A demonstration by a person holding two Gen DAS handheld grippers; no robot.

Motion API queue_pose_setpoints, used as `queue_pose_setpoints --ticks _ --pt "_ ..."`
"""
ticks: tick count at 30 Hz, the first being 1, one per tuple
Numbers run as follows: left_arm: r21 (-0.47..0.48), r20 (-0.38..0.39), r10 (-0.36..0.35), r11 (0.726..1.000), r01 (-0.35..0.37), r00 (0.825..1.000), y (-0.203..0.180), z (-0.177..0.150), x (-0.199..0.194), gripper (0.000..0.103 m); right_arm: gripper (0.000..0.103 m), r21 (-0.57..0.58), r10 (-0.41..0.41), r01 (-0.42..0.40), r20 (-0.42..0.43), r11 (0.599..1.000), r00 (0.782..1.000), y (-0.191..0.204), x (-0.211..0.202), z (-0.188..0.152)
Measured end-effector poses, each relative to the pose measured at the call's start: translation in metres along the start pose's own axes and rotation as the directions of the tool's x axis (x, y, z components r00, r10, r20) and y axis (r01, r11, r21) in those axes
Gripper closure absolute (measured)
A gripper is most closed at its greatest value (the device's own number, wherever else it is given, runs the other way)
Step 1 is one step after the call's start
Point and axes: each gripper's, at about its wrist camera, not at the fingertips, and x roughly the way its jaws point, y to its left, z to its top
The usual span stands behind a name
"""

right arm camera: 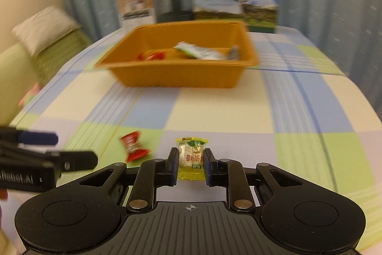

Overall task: Organize snacks
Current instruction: 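Move both tools back toward the red candy and yellow-green candy on the table, then grasp the red candy with the left tool while the right tool grasps the yellow-green candy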

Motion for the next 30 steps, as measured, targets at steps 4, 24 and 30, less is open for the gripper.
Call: queue_pose_setpoints --ticks 4,24,30 --pt "-0.015 0.005 -0.036 0.999 0.036 0.999 -0.008 0.001 0.011 0.028 0.081 0.072 -0.031 0.031 -0.003 0.997 1.0 -0.014 -0.003 0.003" --pt "0.035 -0.025 -0.059 0.998 0.06 0.998 -0.036 0.011 0.053 0.078 0.081 0.172 -0.033 0.035 -0.013 0.985 0.999 -0.029 -0.002 0.009" --pt "0.062 -0.04 -0.032 0.997 0.034 0.999 -0.035 0.01 0.051 0.088 0.081 0.166 -0.031 0.033 -0.014 0.986 0.999 -0.025 -0.001 0.009"
